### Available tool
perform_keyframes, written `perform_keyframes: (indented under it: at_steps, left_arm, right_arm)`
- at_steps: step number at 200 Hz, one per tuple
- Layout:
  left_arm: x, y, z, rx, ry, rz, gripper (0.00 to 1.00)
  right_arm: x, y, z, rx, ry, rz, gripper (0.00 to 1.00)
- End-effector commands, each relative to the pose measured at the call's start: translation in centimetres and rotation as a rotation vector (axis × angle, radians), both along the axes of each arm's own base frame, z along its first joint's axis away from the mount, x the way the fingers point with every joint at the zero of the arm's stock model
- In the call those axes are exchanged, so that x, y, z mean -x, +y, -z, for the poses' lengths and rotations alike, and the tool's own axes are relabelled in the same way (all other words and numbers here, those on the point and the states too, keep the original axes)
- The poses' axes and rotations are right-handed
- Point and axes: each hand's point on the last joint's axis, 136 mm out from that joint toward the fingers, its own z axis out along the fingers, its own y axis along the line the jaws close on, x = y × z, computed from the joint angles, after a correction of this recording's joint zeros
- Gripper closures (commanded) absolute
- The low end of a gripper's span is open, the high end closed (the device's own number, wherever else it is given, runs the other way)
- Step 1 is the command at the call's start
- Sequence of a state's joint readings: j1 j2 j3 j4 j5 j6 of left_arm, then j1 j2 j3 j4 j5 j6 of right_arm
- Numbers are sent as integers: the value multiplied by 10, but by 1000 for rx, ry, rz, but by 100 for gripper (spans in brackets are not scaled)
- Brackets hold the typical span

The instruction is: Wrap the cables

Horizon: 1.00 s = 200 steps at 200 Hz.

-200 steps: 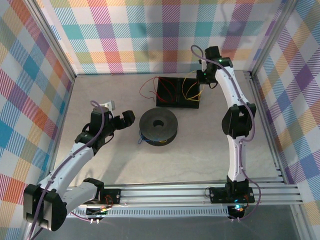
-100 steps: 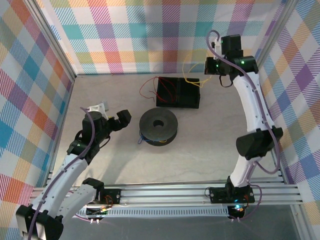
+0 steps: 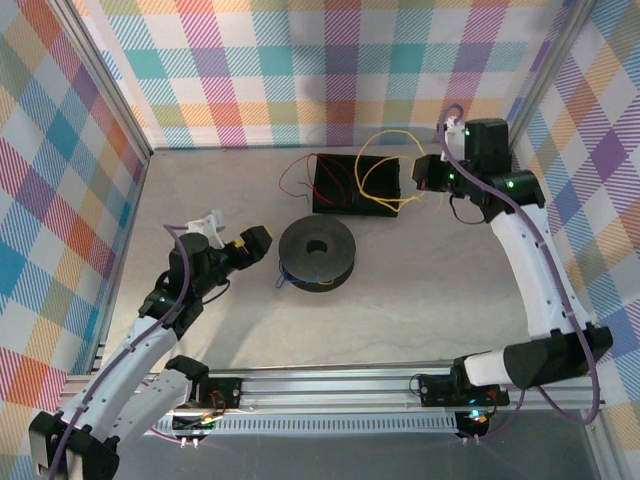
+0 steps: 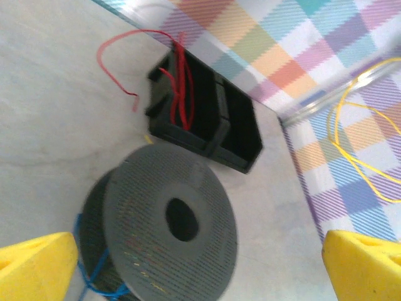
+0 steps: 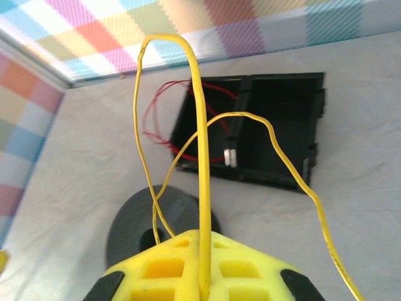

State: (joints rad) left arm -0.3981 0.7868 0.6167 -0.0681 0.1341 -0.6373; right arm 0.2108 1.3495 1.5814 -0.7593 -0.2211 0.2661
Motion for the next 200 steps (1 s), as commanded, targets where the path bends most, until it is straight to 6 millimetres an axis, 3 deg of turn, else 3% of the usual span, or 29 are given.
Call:
perform_keyframes:
  at_steps: [1, 43, 78, 108, 133, 164, 200]
  left_arm:
    - [4, -19, -43, 36, -97, 61, 0]
    - [8, -58, -77, 35, -147, 208, 3]
    - [9, -97, -91, 58, -179, 334, 8]
    - [2, -111, -94, 79, -189, 374, 16]
    - [1, -111, -96, 91, -190, 371, 30]
    - [-3, -98, -106, 176, -184, 354, 52]
    - [-19, -76, -108, 331, -113, 332, 58]
  right_arm:
    - [23, 24, -26, -159, -63, -120, 100]
    - [55, 47, -32, -322, -45, -264, 100]
    - [68, 58, -31, -419, -18, -337, 100]
    - [73, 61, -27, -436, 4, -361, 100]
    - [75, 62, -25, -443, 15, -367, 100]
    - [78, 64, -24, -460, 24, -383, 100]
    - [80, 67, -26, -487, 27, -408, 100]
